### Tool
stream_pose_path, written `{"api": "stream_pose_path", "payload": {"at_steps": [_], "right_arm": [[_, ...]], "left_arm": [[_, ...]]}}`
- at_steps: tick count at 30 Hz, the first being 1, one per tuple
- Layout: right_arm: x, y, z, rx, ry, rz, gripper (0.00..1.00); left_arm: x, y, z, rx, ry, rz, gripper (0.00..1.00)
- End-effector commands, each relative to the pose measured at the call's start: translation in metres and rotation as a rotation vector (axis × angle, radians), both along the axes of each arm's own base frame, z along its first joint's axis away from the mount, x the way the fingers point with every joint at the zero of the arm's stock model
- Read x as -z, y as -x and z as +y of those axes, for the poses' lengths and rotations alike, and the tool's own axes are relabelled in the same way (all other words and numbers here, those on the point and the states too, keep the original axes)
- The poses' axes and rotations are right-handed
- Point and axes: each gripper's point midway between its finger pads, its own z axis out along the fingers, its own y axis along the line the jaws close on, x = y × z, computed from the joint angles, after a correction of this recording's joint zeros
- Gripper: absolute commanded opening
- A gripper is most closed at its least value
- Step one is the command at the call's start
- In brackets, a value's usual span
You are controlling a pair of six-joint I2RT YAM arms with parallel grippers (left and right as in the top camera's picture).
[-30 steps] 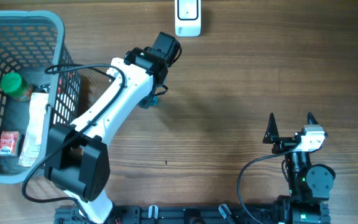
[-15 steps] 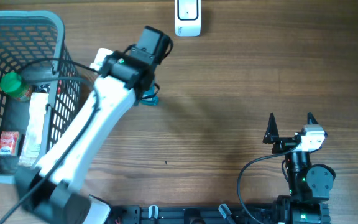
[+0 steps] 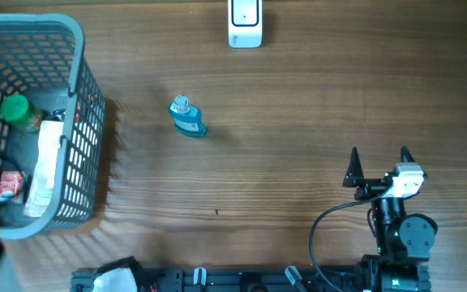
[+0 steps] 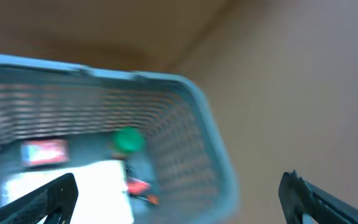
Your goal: Scan the item barcode
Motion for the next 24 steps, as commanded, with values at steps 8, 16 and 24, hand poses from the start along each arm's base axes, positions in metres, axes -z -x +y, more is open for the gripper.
{"api": "stream_pose_path", "payload": {"at_steps": [8, 16, 24], "right_arm": [[-0.001, 0.000, 0.003, -0.016, 0.009, -0.004, 1.00], [-0.001, 0.000, 0.003, -0.016, 0.009, -0.004, 1.00], [-0.001, 0.000, 0.003, -0.016, 0.009, -0.004, 1.00]], "left_arm": [[0.170, -0.107, 0.095, -0.059, 0.205, 0.493, 1.00], [0.258, -0.153, 0.114, -0.073, 0.238, 0.660, 1.00], [0.283, -0.165, 0.126, -0.116, 0.178, 0.706, 1.00]]}}
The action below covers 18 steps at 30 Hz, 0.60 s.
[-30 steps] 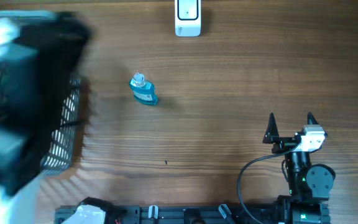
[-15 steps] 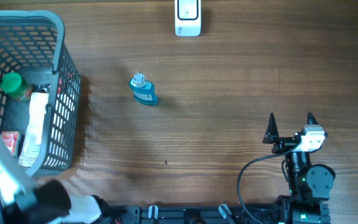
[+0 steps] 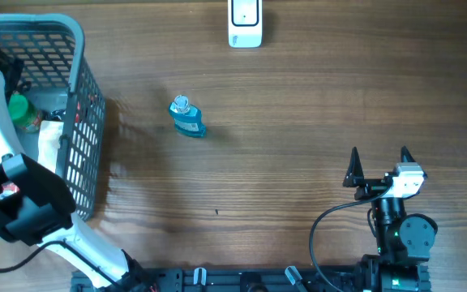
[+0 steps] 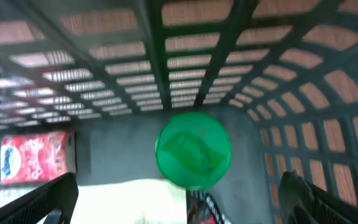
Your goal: Scan the item barcode
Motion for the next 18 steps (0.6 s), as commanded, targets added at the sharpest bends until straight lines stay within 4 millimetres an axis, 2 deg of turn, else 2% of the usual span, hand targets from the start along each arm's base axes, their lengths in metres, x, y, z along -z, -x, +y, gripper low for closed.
{"api": "stream_pose_path", "payload": {"at_steps": [1, 8, 18], "right_arm": [[-0.001, 0.000, 0.003, -0.016, 0.009, -0.004, 1.00], [-0.001, 0.000, 0.003, -0.017, 0.009, -0.004, 1.00], [-0.001, 0.000, 0.003, -0.017, 0.009, -0.005, 1.00]], "left_arm": [[0.006, 0.001, 0.004, -0.002, -0.079, 0.050, 1.00], [0.045, -0.004, -0.006, 0.020, -0.120, 0.085, 1.00], [0.048, -0.009, -0.002, 0.009, -0.163, 0.063, 1.00]]}}
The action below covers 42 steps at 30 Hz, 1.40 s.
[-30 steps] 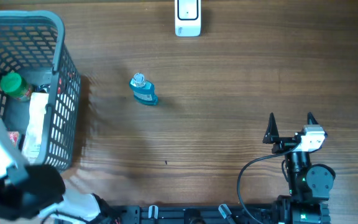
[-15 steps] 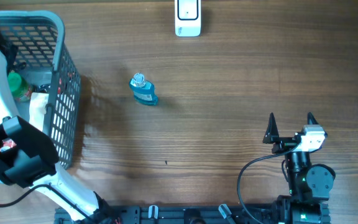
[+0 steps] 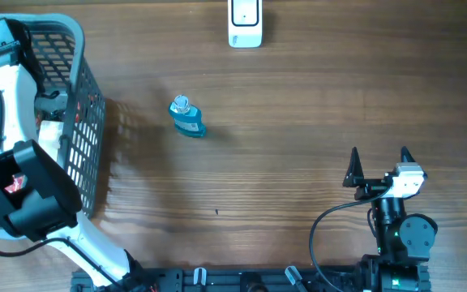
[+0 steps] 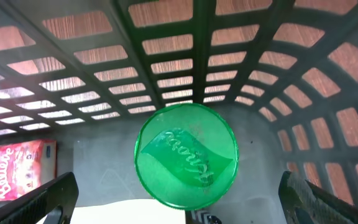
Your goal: Scan the item barcode
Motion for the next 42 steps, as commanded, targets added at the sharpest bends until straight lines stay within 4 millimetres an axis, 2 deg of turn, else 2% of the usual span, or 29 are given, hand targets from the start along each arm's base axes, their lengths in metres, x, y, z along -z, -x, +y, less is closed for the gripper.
{"api": "stream_pose_path", "payload": {"at_steps": [1, 12, 16, 21, 26, 34, 36, 40, 42], "right_arm": [[-0.001, 0.000, 0.003, -0.017, 0.009, -0.004, 1.00], [-0.001, 0.000, 0.003, -0.017, 0.009, -0.004, 1.00], [-0.001, 0.000, 0.003, -0.017, 0.009, -0.004, 1.00], [-0.001, 0.000, 0.003, -0.016, 0.009, -0.004, 1.00], [-0.001, 0.000, 0.003, -0.017, 0.009, -0.005, 1.00], [-0.001, 0.000, 0.003, -0.017, 0.009, -0.004, 1.00], [-0.001, 0.000, 0.003, -0.016, 0.009, -0.004, 1.00], [-0.001, 0.000, 0.003, -0.017, 0.009, -0.004, 1.00], [-0.001, 0.000, 0.003, -0.017, 0.009, -0.004, 1.00]], "left_arm": [[0.005, 0.001, 0.006, -0.006, -0.029, 0.016, 1.00], [0.020, -0.006, 0.011, -0.010, -0.038, -0.015, 1.00], [0.038, -0.001, 0.021, -0.031, -0.016, 0.005, 1.00], [0.050, -0.002, 0.034, -0.051, 0.014, -0.025, 1.00], [0.071, -0.007, 0.035, -0.045, 0.050, -0.025, 1.00], [0.073, -0.009, 0.034, -0.041, 0.054, -0.034, 1.00], [0.073, -0.009, 0.034, -0.039, 0.059, -0.034, 0.96], [0.076, -0.008, 0.030, -0.033, 0.079, -0.024, 0.69], [0.077, -0.006, 0.029, -0.034, 0.083, -0.013, 0.62]]}}
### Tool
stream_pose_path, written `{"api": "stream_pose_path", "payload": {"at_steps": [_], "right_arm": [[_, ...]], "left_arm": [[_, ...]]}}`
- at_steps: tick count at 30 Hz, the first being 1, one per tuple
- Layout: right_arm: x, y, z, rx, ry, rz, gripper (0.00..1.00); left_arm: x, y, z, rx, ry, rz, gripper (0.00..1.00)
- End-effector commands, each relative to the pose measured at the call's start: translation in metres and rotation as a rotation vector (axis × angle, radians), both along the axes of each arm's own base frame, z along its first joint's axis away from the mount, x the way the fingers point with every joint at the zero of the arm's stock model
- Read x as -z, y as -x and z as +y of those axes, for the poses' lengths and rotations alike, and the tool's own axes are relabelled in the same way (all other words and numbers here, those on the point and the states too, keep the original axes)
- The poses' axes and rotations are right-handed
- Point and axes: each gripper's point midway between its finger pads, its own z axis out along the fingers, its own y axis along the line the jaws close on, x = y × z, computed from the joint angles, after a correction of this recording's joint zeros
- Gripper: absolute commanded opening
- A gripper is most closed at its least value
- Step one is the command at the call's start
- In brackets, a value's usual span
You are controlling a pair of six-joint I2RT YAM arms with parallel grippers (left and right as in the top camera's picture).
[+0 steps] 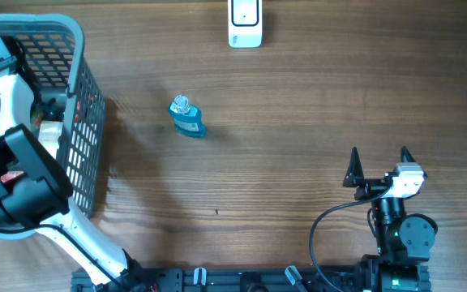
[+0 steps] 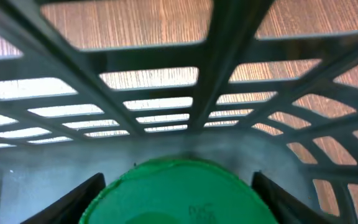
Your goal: Scan the item barcode
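Observation:
A round green lid (image 2: 179, 199) of a container fills the bottom of the left wrist view, inside the grey mesh basket (image 2: 229, 56). My left gripper (image 2: 179, 180) has its dark fingers (image 2: 82, 199) pressed against either side of the lid. In the overhead view the left gripper (image 1: 45, 104) is down in the basket (image 1: 78, 49) and the arm hides the lid. My right gripper (image 1: 379, 162) rests open at the lower right, holding nothing. The white scanner (image 1: 245, 23) lies at the table's far edge.
A small blue bottle (image 1: 186, 118) stands on the wooden table right of the basket. A white box (image 1: 49, 134) lies in the basket beside my left arm. The basket's mesh walls close in around the left gripper.
My left gripper has dropped lower onto the green lid, which now fills the space between the fingers. The fingers stand closer together, against the lid's sides. The right arm is unmoved.
My left gripper was open above the basket, looking in from outside. Then it was inside the basket above the green lid, then nearer with the lid centred between wide-open fingers. Now the fingers are against the lid.

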Motion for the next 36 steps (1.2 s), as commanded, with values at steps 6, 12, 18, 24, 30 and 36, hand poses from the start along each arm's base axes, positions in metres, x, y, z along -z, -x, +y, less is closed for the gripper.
{"api": "stream_pose_path", "payload": {"at_steps": [6, 12, 18, 24, 30, 36], "right_arm": [[-0.001, 0.000, 0.003, -0.016, 0.009, -0.004, 1.00], [-0.001, 0.000, 0.003, -0.016, 0.009, -0.004, 1.00], [-0.001, 0.000, 0.003, -0.016, 0.009, -0.004, 1.00], [-0.001, 0.000, 0.003, -0.016, 0.009, -0.004, 1.00], [-0.001, 0.000, 0.003, -0.016, 0.009, -0.004, 1.00], [-0.001, 0.000, 0.003, -0.016, 0.009, -0.004, 1.00]], "left_arm": [[0.013, 0.013, -0.007, 0.003, 0.046, 0.064, 0.57], [-0.022, 0.019, -0.010, 0.003, 0.029, 0.031, 0.57], [-0.105, 0.037, -0.019, 0.004, -0.028, -0.081, 0.58], [-0.219, 0.076, -0.046, 0.029, -0.109, -0.309, 0.58], [-0.308, 0.109, -0.111, 0.204, -0.064, -0.615, 0.58], [-0.357, 0.103, -0.221, 0.568, 0.072, -0.827, 0.57]]}}
